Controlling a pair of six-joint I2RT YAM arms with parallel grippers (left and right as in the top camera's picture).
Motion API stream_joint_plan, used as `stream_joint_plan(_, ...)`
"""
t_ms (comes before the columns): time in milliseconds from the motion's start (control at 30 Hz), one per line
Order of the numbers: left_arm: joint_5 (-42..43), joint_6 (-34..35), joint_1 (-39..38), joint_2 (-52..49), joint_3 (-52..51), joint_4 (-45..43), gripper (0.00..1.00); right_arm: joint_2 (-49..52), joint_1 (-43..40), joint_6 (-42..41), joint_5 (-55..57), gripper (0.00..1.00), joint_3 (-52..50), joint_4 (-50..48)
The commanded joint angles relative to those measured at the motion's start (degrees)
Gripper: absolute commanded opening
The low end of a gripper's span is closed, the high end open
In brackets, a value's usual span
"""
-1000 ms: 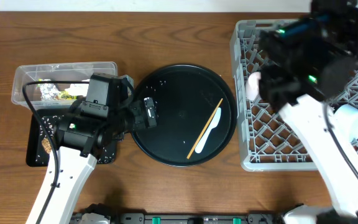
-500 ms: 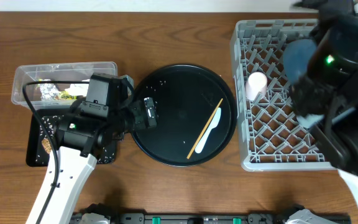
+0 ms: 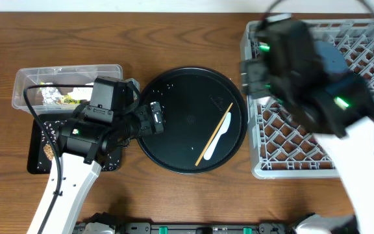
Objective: Sort waste into correct bins and load items into the dishwasher rack
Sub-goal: 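Release the plate and move the right gripper back to the tray, then grasp the white plastic knife on the tray with the right gripper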
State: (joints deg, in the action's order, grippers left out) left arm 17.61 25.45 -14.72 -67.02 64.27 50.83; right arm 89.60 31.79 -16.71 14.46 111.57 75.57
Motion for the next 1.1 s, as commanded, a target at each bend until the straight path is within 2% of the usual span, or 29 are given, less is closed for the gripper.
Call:
stream_joint_plan(0, -0.7, -0.6, 0.2, -0.1, -0.1, 0.1, 0.98, 4.8, 0.0, -11.1, -8.5, 0.78, 0.0, 2.6)
stream_joint_plan(233, -0.7, -0.6, 0.2, -0.1, -0.1, 0.1, 0.98, 13.4, 0.3, -21.4, -13.7, 0.76, 0.0, 5.2)
stream_joint_plan(400, -0.7, -0.6, 0.2, -0.1, -0.1, 0.1, 0.98, 18.3, 2.2, -30.5, -15.3, 0.62, -1.2, 5.2)
stream_joint_plan(533, -0.7, -0.6, 0.2, -0.1, -0.1, 0.1, 0.98, 20.8, 4.2, -36.4, -14.5, 0.59, -4.7, 4.2)
stream_joint_plan(700, -0.7, -0.6, 0.2, -0.1, -0.1, 0.1, 0.98, 21.2, 6.9, -37.8, -13.9, 0.57, -12.8, -1.3)
stream_joint_plan(833, -0.7, -0.6, 0.2, -0.1, -0.1, 0.1, 0.98, 21.2, 7.8, -42.0, -13.4, 0.55, -20.9, -5.0)
stream_joint_plan(1067, -0.7, -0.6, 0.2, -0.1, -0.1, 0.1, 0.98, 21.2, 7.8, -43.8, -14.6, 0.46, -29.9, -12.9)
